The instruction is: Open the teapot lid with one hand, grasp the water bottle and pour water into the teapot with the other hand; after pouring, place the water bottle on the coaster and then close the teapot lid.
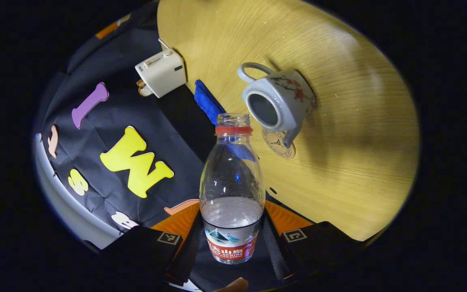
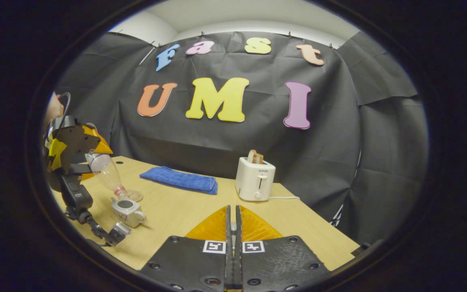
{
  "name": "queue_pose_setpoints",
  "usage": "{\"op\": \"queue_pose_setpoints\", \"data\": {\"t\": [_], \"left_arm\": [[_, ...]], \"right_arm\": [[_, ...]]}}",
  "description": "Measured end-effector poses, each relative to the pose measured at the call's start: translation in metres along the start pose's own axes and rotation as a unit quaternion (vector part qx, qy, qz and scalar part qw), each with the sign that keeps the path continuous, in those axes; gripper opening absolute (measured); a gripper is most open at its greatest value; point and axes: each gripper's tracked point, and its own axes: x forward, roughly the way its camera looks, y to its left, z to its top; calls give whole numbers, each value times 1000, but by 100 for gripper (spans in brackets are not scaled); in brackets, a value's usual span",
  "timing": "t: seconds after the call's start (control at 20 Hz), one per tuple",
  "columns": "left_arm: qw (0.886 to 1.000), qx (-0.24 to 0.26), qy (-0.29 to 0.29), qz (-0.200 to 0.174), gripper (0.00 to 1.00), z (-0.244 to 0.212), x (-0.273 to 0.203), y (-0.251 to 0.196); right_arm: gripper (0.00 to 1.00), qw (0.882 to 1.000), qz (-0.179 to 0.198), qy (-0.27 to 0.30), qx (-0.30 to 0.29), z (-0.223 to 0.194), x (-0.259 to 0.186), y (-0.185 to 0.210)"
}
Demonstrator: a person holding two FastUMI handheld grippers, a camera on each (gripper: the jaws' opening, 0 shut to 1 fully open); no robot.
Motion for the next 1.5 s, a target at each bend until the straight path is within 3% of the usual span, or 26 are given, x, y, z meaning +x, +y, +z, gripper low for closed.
{"op": "queue_pose_setpoints", "data": {"t": [0.1,0.2,0.4,0.55,0.7,0.8,0.95,1.05,1.25,1.5], "left_arm": [[998,-50,-15,27,80,-2,2,10],[993,-116,-26,25,76,-8,6,6],[971,-232,-47,32,76,-16,12,5],[935,-347,-52,51,76,-24,24,1],[889,-451,-46,57,76,-32,41,-12],[843,-535,-51,23,76,-27,53,-30],[792,-609,-51,7,76,-24,56,-43],[751,-657,-62,0,76,-22,57,-45],[639,-763,-92,-19,77,-17,71,-33],[506,-851,-135,-26,78,-6,85,-7]], "right_arm": [[0,1000,-4,-2,0,-1,1,-3],[0,1000,-8,1,0,-3,3,-5],[0,1000,-11,9,0,-9,6,-5],[0,1000,-10,11,-5,-11,7,1],[0,1000,-4,8,-16,-11,6,12],[0,1000,9,11,-17,-12,4,23],[0,1000,21,10,-16,-10,1,32],[0,1000,20,6,-21,-9,0,33],[0,999,32,17,-8,-14,2,40],[0,999,34,24,-1,-18,4,41]]}}
